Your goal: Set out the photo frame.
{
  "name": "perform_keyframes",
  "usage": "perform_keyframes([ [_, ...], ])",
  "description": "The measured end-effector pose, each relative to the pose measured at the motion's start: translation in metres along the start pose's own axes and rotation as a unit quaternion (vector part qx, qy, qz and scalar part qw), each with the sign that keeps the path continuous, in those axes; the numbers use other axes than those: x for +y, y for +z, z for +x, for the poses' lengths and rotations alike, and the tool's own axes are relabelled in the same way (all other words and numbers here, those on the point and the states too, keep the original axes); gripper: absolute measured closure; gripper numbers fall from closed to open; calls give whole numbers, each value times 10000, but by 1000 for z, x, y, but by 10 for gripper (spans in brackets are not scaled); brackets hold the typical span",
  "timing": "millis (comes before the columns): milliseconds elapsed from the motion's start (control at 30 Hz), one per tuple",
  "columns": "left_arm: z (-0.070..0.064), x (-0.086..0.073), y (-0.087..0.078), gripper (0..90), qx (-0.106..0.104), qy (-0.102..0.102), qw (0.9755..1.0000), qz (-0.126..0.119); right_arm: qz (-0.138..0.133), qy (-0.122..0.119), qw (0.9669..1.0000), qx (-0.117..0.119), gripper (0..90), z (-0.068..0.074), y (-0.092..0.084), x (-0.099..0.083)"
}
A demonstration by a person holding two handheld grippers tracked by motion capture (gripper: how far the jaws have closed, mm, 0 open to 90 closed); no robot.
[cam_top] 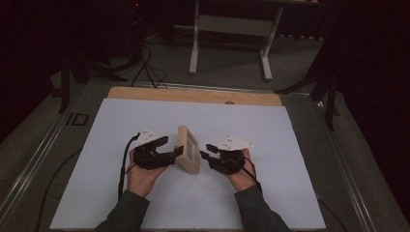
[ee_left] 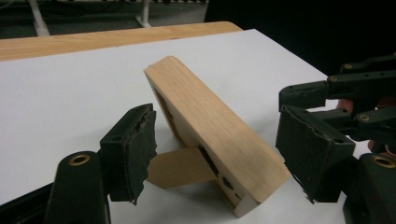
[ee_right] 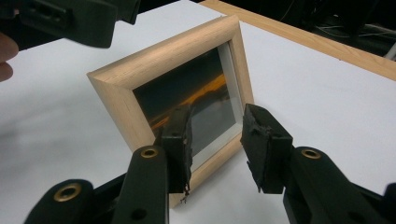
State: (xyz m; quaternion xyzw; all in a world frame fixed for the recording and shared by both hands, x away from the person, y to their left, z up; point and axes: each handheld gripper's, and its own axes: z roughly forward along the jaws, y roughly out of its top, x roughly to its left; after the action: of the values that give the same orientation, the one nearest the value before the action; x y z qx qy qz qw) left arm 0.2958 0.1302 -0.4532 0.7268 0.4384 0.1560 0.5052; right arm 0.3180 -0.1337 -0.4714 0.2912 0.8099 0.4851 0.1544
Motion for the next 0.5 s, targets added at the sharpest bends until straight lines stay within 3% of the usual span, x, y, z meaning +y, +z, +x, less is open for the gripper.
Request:
perform_keyframes([
  [500,-12,-11,20,236,132,174,9992,323,-53,45,10000,-62,618,-4,-2,0],
])
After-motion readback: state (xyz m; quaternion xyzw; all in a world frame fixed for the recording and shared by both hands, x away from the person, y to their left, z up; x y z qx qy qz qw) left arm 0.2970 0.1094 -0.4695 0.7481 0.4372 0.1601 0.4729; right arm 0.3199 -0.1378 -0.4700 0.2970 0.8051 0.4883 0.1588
